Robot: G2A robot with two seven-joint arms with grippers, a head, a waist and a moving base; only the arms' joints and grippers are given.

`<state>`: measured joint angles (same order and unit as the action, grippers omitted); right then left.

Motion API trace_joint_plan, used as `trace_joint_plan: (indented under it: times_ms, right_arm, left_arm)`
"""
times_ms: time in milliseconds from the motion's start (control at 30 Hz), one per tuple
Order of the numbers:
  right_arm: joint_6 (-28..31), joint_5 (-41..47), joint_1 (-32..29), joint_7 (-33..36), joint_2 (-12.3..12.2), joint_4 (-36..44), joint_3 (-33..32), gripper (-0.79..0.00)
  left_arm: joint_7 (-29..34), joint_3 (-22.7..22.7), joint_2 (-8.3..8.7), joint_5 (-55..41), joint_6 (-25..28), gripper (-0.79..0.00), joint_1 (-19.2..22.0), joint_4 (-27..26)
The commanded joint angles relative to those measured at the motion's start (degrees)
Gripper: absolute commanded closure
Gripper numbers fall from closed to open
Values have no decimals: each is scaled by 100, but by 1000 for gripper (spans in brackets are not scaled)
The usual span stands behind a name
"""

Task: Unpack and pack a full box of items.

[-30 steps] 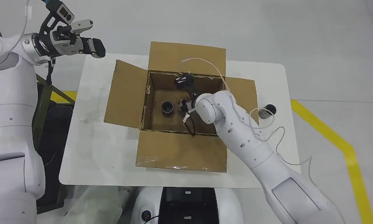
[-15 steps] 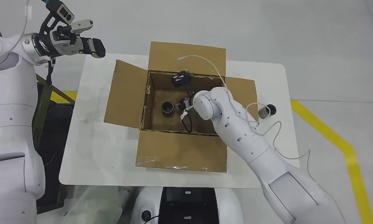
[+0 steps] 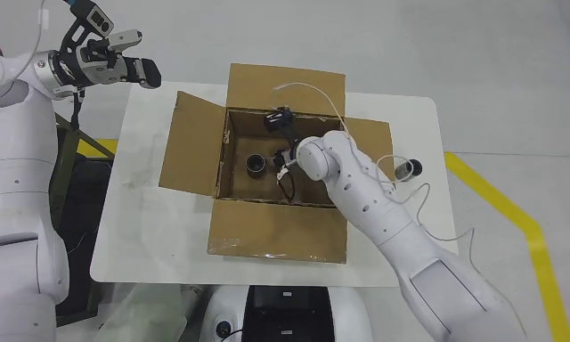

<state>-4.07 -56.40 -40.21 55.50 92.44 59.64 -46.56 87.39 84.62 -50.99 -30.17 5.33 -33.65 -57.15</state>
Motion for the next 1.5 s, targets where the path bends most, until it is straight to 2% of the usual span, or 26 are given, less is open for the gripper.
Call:
trace_joint_plan:
  times_ms: [0,300,333,367,400,433,533,733,900,1467]
  right_arm:
    - [11,24,30,-7,13,-87,3,-637]
    - [56,143,176,-104,87,-440,23,-622]
    - [61,146,184,-109,96,-458,34,-570]
    - [52,139,195,-111,107,-474,49,-434]
    - [46,138,197,-113,111,-477,55,-372]
    - [36,129,199,-116,117,-480,63,-259]
    - [-18,53,182,-138,125,-449,85,-9]
    - [-208,-191,10,-176,92,-69,55,0]
    - [-319,-448,-267,-93,13,551,-43,0]
    - [-232,-1607,-1749,591,-376,3591,-602,0]
  left_arm:
    - [0,0,0,0,0,-785,0,0]
    - [0,0,0,0,0,-785,0,0]
    - [0,0,0,0,0,-785,0,0]
    - [0,0,0,0,0,-785,0,0]
    - [0,0,0,0,0,-785,0,0]
    - [0,0,0,0,0,-785,0,0]
    - [0,0,0,0,0,-785,0,0]
    - [0,0,0,0,0,-785,0,0]
    - [0,0,0,0,0,-785,0,0]
    - [0,0,0,0,0,-785,0,0]
